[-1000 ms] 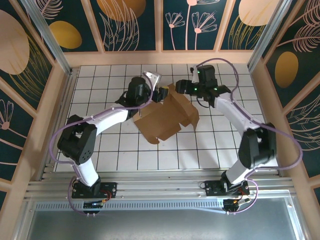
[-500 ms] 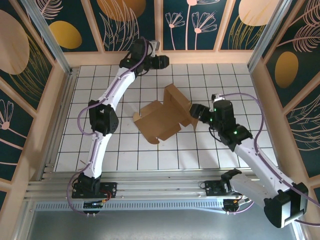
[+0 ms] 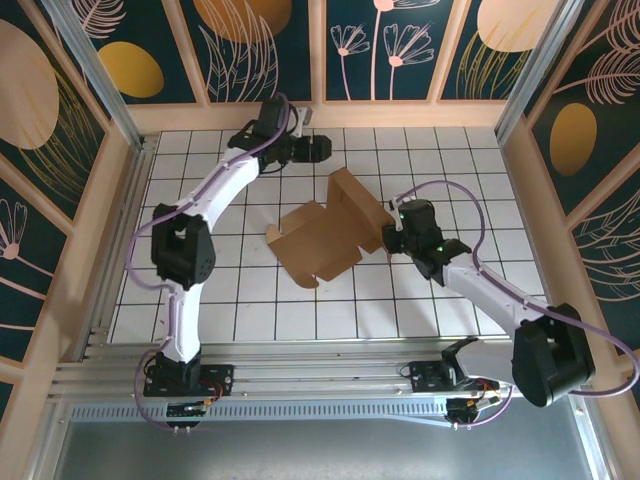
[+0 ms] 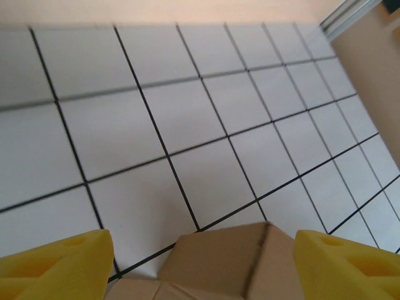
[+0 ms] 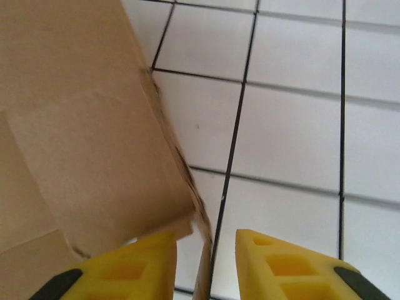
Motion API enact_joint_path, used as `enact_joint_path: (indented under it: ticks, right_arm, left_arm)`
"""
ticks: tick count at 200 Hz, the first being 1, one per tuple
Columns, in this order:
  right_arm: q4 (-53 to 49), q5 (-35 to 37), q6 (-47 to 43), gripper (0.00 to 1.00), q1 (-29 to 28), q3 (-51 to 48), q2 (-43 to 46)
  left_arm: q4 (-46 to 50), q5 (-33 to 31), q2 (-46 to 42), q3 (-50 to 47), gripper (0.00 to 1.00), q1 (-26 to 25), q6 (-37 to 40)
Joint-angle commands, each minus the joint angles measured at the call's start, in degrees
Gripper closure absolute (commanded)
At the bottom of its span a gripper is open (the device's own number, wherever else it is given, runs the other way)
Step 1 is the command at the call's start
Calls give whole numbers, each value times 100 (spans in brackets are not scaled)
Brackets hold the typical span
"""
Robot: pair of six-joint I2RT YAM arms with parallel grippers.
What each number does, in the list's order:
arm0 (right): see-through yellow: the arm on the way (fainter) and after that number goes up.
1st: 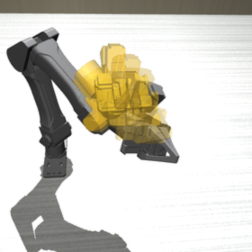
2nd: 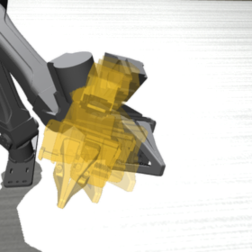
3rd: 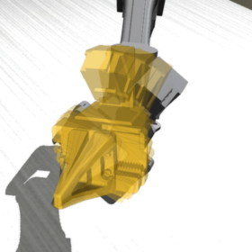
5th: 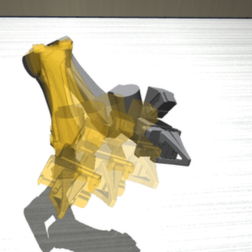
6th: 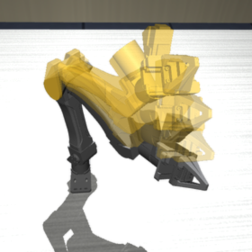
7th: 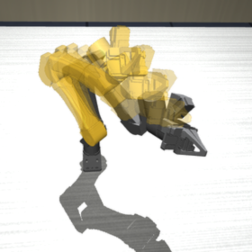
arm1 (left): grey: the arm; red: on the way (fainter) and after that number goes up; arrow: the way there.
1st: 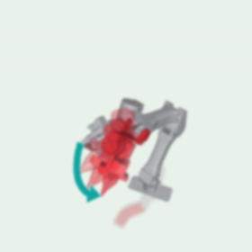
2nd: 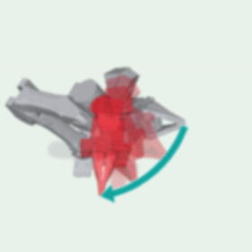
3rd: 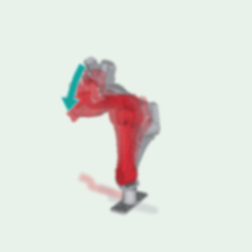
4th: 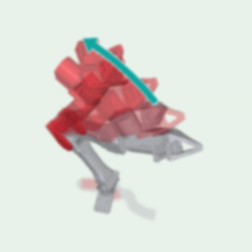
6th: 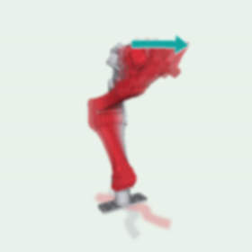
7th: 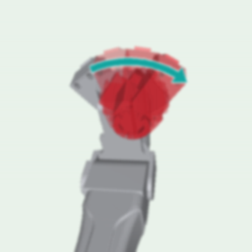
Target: Fold the paper box
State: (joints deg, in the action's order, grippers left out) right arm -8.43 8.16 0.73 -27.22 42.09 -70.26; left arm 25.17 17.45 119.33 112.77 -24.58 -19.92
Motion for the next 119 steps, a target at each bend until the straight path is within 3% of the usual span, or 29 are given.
enact_joint_path:
  ticks: [1,44,88,119]
  right_arm:
    - [546,29,-1584,79,27,306,-133]
    - [965,-1013,-3492,99,383,760,-422]
    - [33,-3758,-4936,100,1115,2231,-1552]
    - [-971,-4173,-5599,100,1066,3565,-2801]
  left_arm:
    - [-274,-652,-785,-479,24,6,363]
    - [-806,-977,-2023,-1955,23,6,368]
    - [-348,-1336,-2581,-2467,17,6,167]
    - [121,-1291,-2471,-2561,15,28,-119]
